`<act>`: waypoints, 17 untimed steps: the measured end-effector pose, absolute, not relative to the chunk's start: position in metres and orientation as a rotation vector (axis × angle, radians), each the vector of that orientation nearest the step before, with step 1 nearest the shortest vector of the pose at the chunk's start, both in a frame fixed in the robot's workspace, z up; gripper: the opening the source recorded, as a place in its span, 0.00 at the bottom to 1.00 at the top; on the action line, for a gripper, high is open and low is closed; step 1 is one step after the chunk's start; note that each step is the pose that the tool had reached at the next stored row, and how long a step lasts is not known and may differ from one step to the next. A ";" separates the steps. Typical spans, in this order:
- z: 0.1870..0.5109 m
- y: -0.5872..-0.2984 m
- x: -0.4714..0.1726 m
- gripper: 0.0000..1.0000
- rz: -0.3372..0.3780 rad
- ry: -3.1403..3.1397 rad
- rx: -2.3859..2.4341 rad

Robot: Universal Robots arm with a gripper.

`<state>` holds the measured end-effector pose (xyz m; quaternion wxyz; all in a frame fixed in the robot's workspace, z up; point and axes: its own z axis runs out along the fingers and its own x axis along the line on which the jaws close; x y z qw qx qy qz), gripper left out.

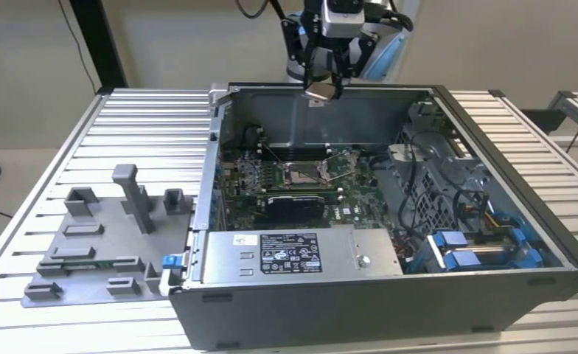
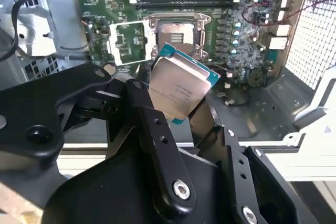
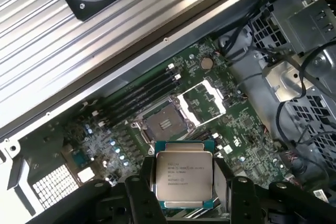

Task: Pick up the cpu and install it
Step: 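Place the cpu into insertion slot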

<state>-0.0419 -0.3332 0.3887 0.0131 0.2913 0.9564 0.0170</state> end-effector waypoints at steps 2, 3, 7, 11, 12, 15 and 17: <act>0.389 -0.333 -0.042 0.00 0.052 2.964 0.957; 0.388 -0.333 -0.042 0.00 0.052 2.956 0.980; 0.388 -0.333 -0.042 0.00 0.050 2.920 1.080; 0.387 -0.333 -0.042 0.00 0.049 2.879 1.180; 0.387 -0.333 -0.042 0.00 0.048 2.869 1.205; 0.386 -0.333 -0.042 0.00 0.047 2.836 1.278; 0.386 -0.333 -0.042 0.00 0.046 2.813 1.327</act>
